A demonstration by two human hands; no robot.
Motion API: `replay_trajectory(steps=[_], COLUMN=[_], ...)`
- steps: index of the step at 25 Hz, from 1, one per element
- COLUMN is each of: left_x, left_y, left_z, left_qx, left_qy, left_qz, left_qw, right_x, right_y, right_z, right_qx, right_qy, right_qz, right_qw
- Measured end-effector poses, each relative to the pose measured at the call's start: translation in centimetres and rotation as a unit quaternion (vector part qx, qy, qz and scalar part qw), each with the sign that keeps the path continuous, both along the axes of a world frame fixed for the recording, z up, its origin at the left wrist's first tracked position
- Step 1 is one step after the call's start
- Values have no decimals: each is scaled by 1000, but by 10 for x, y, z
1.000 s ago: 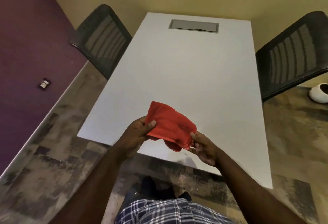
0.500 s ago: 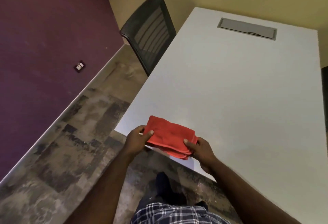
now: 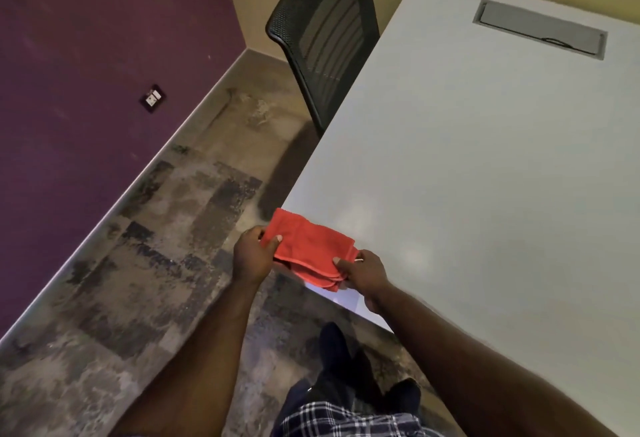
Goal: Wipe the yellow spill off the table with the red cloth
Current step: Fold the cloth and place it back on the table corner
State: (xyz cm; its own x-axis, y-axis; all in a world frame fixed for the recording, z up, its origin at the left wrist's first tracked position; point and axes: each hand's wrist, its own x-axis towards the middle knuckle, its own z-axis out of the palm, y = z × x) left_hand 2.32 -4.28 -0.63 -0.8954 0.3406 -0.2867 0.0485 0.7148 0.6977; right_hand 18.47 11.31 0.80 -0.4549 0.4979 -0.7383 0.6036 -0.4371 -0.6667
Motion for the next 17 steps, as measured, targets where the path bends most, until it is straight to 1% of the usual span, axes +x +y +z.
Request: replay_trajectory(steps=[5, 8, 12, 15, 17], left_x=[-25, -30, -32, -33, -26], left_y=[-4, -5, -7, -8, -1], left_z=[-20, -24, -26, -20, -8], left_qx=[-46, -78, -96, -95, -96], left_qy=[6, -3, -10, -3, 33], left_qz=[-12, -24, -30, -9, -12], left_qw=[999, 997, 995, 995, 995], right_x=[-27, -32, -28, -14, 2], right_y=[-6, -10, -11, -4, 7], right_z=[-15, -23, -26, -23, -17], right_qx=[35, 48, 68, 140, 179], right_qy=[-47, -76, -113, -134, -141], right_qz=[26, 30, 29, 26, 25], right_qw=[998, 996, 991, 981, 973])
